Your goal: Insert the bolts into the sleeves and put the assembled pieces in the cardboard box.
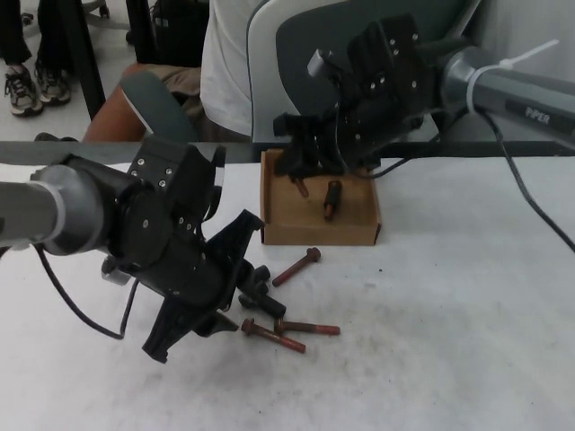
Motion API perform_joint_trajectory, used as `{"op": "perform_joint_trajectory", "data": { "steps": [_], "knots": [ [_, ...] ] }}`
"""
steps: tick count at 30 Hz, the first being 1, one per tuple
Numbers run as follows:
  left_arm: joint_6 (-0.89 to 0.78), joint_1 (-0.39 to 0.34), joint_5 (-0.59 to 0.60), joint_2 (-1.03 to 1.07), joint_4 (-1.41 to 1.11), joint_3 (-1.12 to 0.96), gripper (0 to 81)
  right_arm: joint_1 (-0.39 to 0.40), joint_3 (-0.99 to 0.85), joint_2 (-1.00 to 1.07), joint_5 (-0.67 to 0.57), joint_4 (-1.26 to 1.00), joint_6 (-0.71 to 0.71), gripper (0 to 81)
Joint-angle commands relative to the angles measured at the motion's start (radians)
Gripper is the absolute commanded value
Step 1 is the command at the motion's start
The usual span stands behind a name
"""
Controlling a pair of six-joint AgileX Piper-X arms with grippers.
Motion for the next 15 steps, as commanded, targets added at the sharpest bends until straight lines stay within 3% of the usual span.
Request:
{"op": "perform_joint_trajectory", "data": {
  "steps": [1, 6, 8, 15],
  "knots": [
    [-0.016, -0.012, 0.016, 0.019, 0.004, -0.005, 39.3, -0.004, -0.01, -0.002, -0.019, -0.026, 0.007, 6.0],
    [-0.093, -0.037, -0.001, 0.028, -0.01, -0.005, 39.3, -0.004, -0.01, -0.002, -0.013, -0.079, 0.007, 37.1],
    [-0.111, -0.046, -0.013, 0.028, -0.011, -0.005, 39.3, -0.004, -0.01, -0.002, 0.012, -0.088, 0.036, 44.9],
    [-0.141, -0.06, -0.062, 0.028, -0.003, -0.005, 39.3, -0.004, -0.01, -0.002, 0.024, -0.104, 0.086, 45.6]
  ]
}}
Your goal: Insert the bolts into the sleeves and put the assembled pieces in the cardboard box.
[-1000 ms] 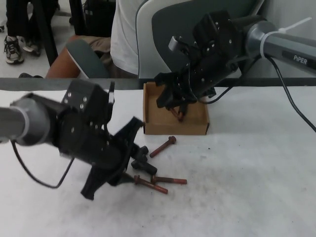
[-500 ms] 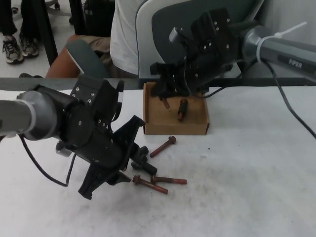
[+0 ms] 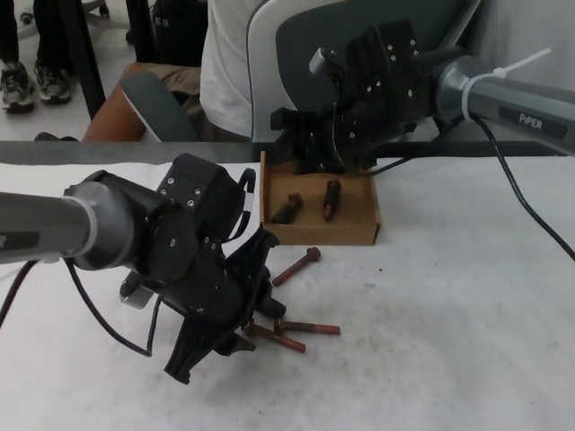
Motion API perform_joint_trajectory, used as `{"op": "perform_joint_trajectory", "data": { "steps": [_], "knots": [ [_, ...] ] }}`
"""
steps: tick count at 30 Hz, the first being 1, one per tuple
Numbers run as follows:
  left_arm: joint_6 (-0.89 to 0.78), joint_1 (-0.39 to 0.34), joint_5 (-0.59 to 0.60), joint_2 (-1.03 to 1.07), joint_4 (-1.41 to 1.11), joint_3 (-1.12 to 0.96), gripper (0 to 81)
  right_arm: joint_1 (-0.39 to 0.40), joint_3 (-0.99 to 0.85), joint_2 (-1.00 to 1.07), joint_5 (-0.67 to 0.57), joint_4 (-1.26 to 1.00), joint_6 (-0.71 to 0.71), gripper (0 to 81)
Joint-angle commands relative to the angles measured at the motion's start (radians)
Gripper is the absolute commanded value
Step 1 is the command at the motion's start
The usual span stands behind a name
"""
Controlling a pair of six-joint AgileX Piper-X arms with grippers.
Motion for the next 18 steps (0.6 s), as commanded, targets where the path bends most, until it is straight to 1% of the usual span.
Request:
{"op": "perform_joint_trajectory", "data": {
  "steps": [1, 3, 9, 14, 18],
  "knots": [
    [-0.018, -0.004, -0.038, -0.002, 0.004, -0.005, 39.3, -0.004, -0.01, -0.014, 0.0, -0.008, 0.007, 45.6],
    [-0.022, -0.004, -0.045, 0.007, 0.004, -0.005, 39.3, -0.004, -0.01, -0.014, 0.0, -0.008, 0.019, 45.6],
    [-0.073, -0.007, 0.022, 0.067, -0.008, -0.005, 39.3, -0.006, -0.01, -0.016, -0.002, -0.008, 0.032, 45.6],
    [-0.107, -0.015, -0.001, 0.087, -0.018, -0.016, 39.3, -0.006, -0.01, -0.016, -0.008, -0.014, 0.032, 45.6],
    [-0.102, -0.02, -0.001, 0.112, -0.018, -0.053, 39.3, -0.006, -0.01, -0.016, -0.008, -0.013, 0.018, 45.6]
  ]
}}
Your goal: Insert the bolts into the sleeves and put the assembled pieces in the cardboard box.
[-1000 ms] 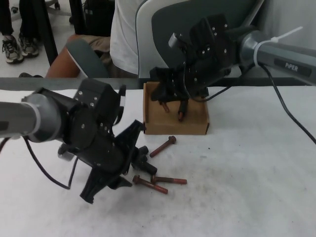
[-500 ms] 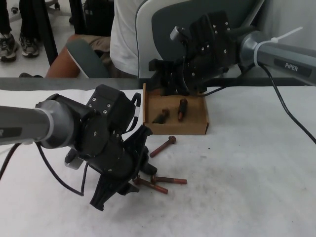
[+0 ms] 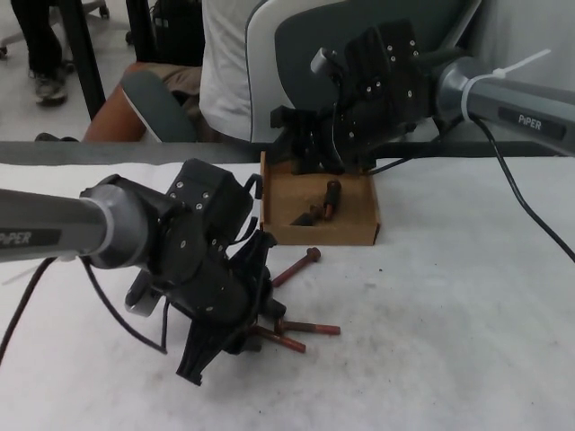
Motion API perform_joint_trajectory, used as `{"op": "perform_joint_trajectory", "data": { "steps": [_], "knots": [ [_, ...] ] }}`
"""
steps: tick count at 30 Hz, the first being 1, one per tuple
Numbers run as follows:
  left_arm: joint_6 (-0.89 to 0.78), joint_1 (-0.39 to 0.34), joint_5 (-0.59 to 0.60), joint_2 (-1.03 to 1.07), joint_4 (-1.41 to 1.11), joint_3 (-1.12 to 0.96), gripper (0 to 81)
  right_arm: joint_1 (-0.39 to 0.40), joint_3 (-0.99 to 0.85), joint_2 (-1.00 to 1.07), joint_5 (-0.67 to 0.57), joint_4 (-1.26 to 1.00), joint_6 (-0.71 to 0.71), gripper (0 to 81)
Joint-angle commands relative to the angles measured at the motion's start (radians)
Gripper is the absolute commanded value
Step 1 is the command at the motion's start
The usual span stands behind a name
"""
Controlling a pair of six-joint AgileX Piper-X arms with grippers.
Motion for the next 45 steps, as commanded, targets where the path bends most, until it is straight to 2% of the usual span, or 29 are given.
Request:
{"op": "perform_joint_trajectory", "data": {
  "steps": [1, 8, 19, 24, 27, 29, 32, 33, 45],
  "knots": [
    [-0.002, -0.017, -0.011, 0.05, -0.004, -0.024, 39.3, -0.005, -0.01, -0.016, -0.008, -0.009, -0.009, 45.6],
    [0.108, -0.032, -0.022, 0.099, 0.167, -0.11, 39.3, -0.007, -0.01, -0.016, -0.008, -0.009, -0.009, 45.6],
    [0.15, -0.027, -0.087, 0.103, 0.349, -0.109, 39.3, -0.041, -0.01, -0.016, -0.047, -0.007, 0.029, 45.6],
    [0.151, -0.027, -0.097, 0.103, 0.427, -0.109, 38.4, -0.058, -0.01, -0.024, -0.11, 0.037, 0.041, 45.4],
    [0.151, -0.027, -0.093, 0.103, 0.461, -0.109, 32.3, -0.071, -0.01, -0.041, -0.105, 0.091, -0.026, 36.5],
    [0.151, -0.027, -0.093, 0.103, 0.471, -0.109, 23.2, -0.08, -0.01, -0.056, -0.105, 0.118, -0.069, 25.4],
    [0.151, -0.027, -0.093, 0.103, 0.471, -0.109, 6.2, -0.09, -0.01, -0.083, -0.109, 0.143, -0.118, 1.3],
    [0.153, -0.027, -0.083, 0.103, 0.471, -0.109, 0.4, -0.093, -0.01, -0.094, -0.109, 0.153, -0.132, 0.3],
    [0.438, -0.027, -0.207, 0.017, 0.435, -0.109, 0.8, -0.077, 0.0, -0.163, -0.065, 0.435, -0.373, 0.2]
  ]
}}
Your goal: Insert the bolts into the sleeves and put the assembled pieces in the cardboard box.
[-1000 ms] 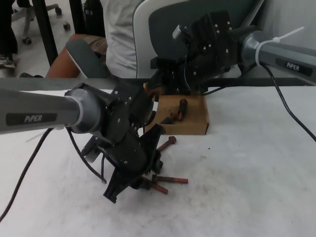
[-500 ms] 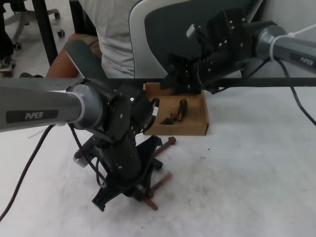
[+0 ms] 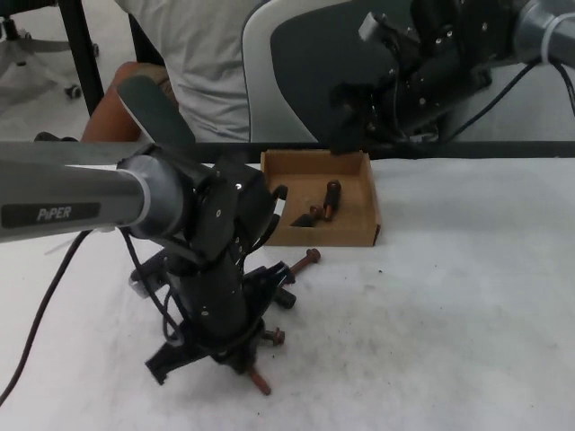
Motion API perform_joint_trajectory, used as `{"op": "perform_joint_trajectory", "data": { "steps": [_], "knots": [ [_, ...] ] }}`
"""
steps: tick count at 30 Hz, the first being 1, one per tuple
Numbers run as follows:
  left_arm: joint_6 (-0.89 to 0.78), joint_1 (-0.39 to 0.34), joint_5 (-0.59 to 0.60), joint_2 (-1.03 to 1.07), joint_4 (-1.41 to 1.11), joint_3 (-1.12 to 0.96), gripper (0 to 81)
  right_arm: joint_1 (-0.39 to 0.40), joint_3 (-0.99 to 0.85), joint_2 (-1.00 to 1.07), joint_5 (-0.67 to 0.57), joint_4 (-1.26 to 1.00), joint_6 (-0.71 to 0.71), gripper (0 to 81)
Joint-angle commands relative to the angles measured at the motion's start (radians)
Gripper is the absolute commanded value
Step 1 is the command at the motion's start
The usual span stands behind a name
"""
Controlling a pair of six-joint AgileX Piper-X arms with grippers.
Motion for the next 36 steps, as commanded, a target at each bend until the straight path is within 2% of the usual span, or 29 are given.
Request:
{"op": "perform_joint_trajectory", "data": {
  "steps": [1, 7, 14, 20, 24, 29, 32, 34, 36],
  "knots": [
    [0.068, 0.001, -0.082, -0.023, 0.025, 0.012, 0.8, 0.02, 0.0, -0.026, 0.002, 0.096, -0.069, 0.2],
    [0.215, 0.001, -0.15, -0.13, -0.063, 0.038, 0.8, 0.103, 0.0, -0.034, 0.022, 0.229, -0.162, 0.2],
    [0.431, 0.0, -0.268, -0.331, -0.188, 0.167, 0.8, 0.23, 0.0, -0.034, 0.258, 0.315, -0.199, 0.2],
    [0.492, 0.0, -0.276, -0.584, -0.362, 0.359, 0.8, 0.294, 0.0, -0.034, 0.399, 0.353, -0.216, 0.2],
    [0.561, 0.0, -0.171, -0.802, -0.545, 0.505, 0.8, 0.313, 0.0, -0.034, 0.435, 0.389, -0.228, 0.2],
    [0.718, 0.0, 0.074, -1.075, -0.82, 0.649, 0.8, 0.335, 0.0, -0.034, 0.435, 0.41, -0.242, 0.2],
    [0.766, 0.0, 0.126, -1.197, -0.823, 0.687, 0.8, 0.347, 0.0, -0.031, 0.435, 0.415, -0.242, 0.5],
    [0.8, 0.0, 0.149, -1.258, -0.796, 0.707, 0.8, 0.354, 0.0, -0.03, 0.435, 0.415, -0.242, 4.8],
    [0.854, 0.0, 0.179, -1.301, -0.76, 0.718, 0.8, 0.36, 0.0, -0.03, 0.435, 0.412, -0.242, 13.2]
  ]
}}
